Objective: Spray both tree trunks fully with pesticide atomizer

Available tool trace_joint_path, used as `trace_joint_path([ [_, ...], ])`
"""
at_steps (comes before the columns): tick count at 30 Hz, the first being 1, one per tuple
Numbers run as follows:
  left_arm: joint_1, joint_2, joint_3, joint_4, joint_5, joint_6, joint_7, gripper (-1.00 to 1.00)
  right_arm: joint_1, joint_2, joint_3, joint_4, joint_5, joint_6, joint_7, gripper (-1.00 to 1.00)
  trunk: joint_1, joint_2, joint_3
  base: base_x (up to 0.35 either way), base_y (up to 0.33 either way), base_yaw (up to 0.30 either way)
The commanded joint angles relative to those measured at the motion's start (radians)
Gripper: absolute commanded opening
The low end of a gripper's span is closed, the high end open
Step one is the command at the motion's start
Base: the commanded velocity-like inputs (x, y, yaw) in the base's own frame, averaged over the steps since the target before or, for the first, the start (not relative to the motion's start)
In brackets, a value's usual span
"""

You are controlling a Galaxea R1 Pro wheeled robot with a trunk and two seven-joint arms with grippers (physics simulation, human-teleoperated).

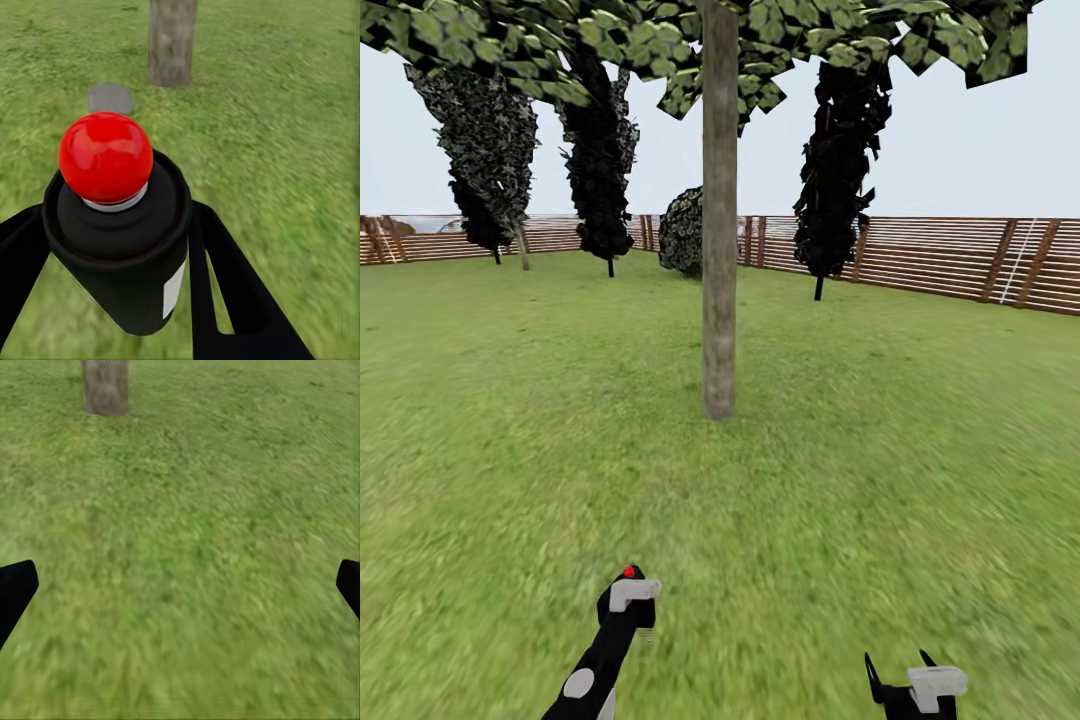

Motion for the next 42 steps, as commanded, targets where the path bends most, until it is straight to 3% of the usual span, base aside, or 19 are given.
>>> trace_joint_path([
  [1,-0.001,-0.002,0.008,0.000,-0.009,-0.003,-0.007,-1.00,-0.001,-0.001,0.007,0.001,-0.005,-0.003,-0.003,1.00,0.001,-0.001,-0.002,0.350,0.000,0.000],
  [42,-0.001,-0.002,0.009,0.005,-0.011,-0.004,-0.008,-1.00,-0.001,0.000,0.007,0.001,-0.005,-0.005,-0.005,1.00,0.001,-0.001,-0.002,0.341,-0.021,0.000],
])
